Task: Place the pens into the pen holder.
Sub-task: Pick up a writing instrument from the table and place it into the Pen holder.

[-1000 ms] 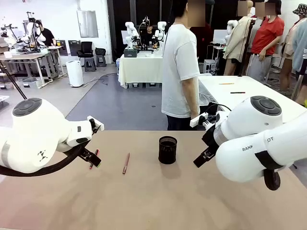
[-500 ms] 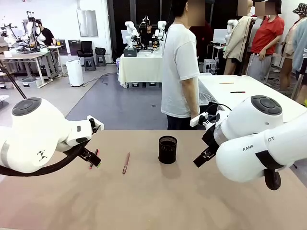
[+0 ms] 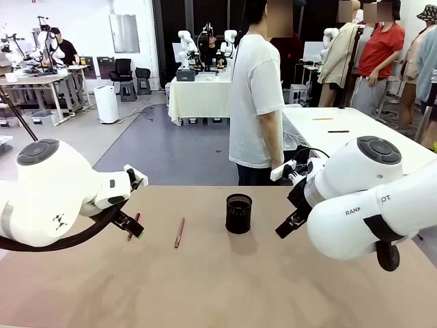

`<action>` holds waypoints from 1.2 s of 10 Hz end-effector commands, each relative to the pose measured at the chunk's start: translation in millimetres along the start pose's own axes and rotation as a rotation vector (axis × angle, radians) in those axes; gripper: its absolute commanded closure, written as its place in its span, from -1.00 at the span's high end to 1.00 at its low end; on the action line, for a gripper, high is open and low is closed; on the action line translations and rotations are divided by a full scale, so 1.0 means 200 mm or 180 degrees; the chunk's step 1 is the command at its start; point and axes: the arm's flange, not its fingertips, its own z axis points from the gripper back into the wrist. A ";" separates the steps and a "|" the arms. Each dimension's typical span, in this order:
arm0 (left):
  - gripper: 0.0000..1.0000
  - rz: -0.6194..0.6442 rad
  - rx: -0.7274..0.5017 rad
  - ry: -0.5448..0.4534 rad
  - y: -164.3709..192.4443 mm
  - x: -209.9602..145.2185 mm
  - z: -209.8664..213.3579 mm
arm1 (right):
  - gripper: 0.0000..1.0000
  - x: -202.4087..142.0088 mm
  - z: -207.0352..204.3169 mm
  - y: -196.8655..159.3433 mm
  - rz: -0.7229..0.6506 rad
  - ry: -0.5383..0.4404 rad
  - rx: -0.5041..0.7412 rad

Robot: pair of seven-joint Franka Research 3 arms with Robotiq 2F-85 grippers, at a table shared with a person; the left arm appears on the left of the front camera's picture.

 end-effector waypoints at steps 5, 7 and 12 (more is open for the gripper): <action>1.00 0.0000 0.0000 -0.0001 0.00 0.00 0.00 | 1.00 0.00 0.00 0.00 -0.0002 -0.0001 0.0001; 1.00 0.0000 0.0000 -0.0001 0.00 0.00 0.00 | 1.00 0.00 0.00 0.00 -0.0002 -0.0001 0.0001; 1.00 -0.0174 -0.0099 -0.0053 -0.01 0.00 0.03 | 1.00 0.01 0.01 0.02 0.0134 0.0165 -0.0174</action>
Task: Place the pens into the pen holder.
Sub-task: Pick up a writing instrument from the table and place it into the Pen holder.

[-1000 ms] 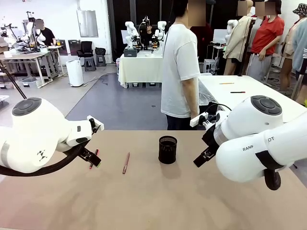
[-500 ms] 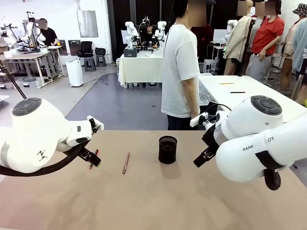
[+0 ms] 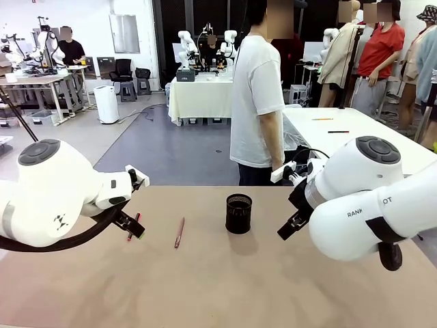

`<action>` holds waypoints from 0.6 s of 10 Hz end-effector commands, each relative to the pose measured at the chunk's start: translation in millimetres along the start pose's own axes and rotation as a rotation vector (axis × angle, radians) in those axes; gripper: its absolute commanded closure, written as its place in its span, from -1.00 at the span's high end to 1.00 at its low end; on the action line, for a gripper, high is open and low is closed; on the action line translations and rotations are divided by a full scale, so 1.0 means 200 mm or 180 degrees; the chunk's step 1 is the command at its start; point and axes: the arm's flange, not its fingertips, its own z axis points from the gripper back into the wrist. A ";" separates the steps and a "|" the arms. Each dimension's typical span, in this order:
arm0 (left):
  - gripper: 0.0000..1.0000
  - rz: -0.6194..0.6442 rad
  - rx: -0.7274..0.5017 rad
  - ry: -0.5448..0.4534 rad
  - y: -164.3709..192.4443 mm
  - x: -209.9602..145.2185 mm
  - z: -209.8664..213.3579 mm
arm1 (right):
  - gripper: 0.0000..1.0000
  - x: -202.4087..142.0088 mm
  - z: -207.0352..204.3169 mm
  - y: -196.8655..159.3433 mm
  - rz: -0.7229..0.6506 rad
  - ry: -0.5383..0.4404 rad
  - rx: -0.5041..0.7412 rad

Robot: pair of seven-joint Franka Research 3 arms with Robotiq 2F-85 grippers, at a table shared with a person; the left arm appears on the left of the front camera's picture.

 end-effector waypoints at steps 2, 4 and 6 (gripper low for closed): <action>1.00 -0.0289 -0.0087 -0.0179 -0.01 -0.06 0.07 | 1.00 0.03 0.02 0.06 0.0100 0.0245 -0.0338; 1.00 -0.0445 -0.0121 -0.0323 -0.05 -0.10 0.16 | 1.00 0.06 0.08 0.11 0.0153 0.0438 -0.0507; 1.00 -0.0517 -0.0120 -0.0411 -0.05 -0.16 0.22 | 1.00 0.09 0.14 0.19 0.0122 0.0575 -0.0471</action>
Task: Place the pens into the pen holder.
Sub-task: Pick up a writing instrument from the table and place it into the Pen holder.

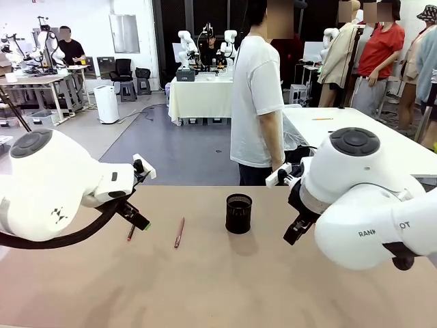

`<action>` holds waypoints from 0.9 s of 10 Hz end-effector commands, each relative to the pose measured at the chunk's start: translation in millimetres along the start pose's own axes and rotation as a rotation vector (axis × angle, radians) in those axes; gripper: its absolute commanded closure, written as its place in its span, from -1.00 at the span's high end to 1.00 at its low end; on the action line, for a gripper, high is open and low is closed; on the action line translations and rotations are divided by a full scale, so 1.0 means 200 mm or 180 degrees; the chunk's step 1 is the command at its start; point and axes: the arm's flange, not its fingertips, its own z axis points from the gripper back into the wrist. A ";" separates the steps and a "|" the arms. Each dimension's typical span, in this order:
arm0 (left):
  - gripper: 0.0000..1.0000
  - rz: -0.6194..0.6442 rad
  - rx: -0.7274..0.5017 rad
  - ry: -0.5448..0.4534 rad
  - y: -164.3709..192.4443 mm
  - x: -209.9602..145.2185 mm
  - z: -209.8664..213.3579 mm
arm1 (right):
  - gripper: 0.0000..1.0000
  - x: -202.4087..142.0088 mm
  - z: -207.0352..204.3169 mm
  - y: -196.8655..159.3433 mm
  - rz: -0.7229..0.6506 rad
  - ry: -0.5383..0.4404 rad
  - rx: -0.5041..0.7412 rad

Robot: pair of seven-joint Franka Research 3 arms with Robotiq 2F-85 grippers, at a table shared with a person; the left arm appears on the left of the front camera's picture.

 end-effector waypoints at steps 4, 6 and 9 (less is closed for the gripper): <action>1.00 0.0000 0.0000 0.0000 0.00 0.00 0.00 | 1.00 0.00 0.00 0.00 0.0000 0.0000 0.0000; 1.00 0.0000 0.0000 0.0000 0.00 0.00 0.00 | 1.00 0.00 0.00 0.00 0.0000 0.0000 0.0000; 1.00 -0.0022 -0.0006 0.0012 0.00 0.00 -0.01 | 1.00 0.01 0.01 0.00 -0.0056 0.0068 0.0028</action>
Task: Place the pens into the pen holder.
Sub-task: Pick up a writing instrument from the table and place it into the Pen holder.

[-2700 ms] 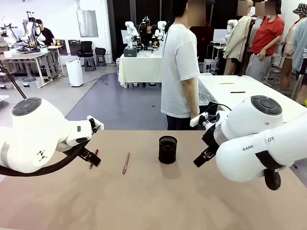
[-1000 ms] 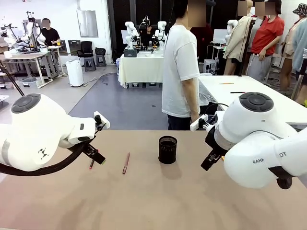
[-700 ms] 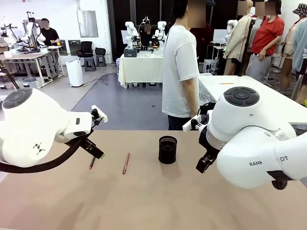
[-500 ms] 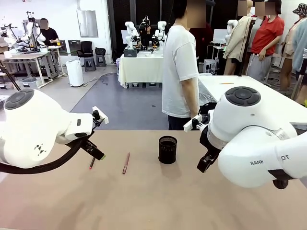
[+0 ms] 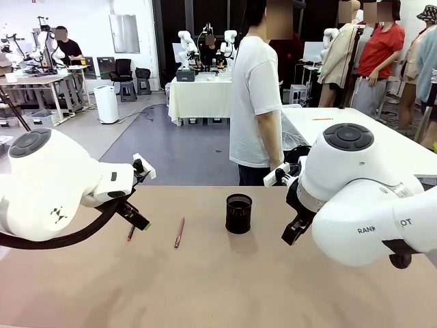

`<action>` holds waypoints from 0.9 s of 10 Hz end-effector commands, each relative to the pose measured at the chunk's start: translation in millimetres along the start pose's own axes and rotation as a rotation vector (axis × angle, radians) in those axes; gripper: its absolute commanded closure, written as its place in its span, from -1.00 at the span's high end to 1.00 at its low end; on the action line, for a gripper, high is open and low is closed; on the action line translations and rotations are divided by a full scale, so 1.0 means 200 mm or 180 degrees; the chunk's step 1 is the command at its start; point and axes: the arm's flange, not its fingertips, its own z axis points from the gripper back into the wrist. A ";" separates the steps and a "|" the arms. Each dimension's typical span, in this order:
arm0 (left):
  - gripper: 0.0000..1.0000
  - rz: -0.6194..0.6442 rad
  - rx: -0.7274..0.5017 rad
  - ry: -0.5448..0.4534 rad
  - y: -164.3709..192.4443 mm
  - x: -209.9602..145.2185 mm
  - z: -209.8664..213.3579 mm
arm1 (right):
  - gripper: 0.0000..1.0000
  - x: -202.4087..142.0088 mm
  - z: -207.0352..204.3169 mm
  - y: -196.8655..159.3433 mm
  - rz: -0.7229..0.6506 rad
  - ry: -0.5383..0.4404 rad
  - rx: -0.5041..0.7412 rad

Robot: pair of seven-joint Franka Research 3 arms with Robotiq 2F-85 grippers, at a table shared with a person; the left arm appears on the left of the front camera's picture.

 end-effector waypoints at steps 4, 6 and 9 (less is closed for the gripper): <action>1.00 -0.0772 0.0002 -0.0437 -0.06 -0.07 0.17 | 1.00 0.07 0.17 -0.02 0.0033 -0.0380 0.0932; 1.00 -0.1069 0.0149 -0.0643 -0.11 -0.15 0.30 | 1.00 0.10 0.32 -0.13 0.0073 -0.0681 0.1384; 1.00 -0.1412 0.0294 -0.0653 -0.19 -0.28 0.47 | 1.00 0.07 0.59 -0.37 0.0230 -0.1026 0.1598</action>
